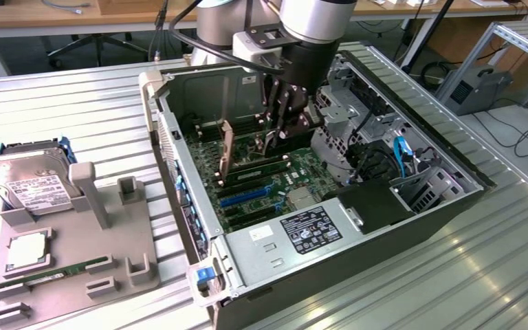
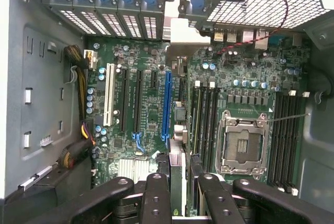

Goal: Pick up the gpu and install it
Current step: 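Insert the gpu into the slot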

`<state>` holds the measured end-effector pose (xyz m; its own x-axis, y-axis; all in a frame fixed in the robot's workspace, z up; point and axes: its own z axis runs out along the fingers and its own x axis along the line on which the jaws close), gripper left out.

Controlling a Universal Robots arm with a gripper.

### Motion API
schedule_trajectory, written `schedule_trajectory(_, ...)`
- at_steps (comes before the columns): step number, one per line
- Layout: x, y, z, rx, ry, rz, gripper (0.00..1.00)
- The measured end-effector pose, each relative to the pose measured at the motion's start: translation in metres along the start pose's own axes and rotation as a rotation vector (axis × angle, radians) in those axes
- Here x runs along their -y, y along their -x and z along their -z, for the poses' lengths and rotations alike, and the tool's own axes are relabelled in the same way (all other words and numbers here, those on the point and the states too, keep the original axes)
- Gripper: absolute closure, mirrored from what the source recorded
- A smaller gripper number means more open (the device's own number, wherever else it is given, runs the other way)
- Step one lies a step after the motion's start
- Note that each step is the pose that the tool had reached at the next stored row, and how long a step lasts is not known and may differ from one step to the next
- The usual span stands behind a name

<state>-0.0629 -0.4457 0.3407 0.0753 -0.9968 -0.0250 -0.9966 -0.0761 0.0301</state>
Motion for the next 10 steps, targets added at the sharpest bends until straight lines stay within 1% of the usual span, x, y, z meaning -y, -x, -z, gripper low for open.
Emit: schedule_trajectory(10, 0.0, 0.0, -0.0003, -0.0005, 0.0004, 0.016, 0.74)
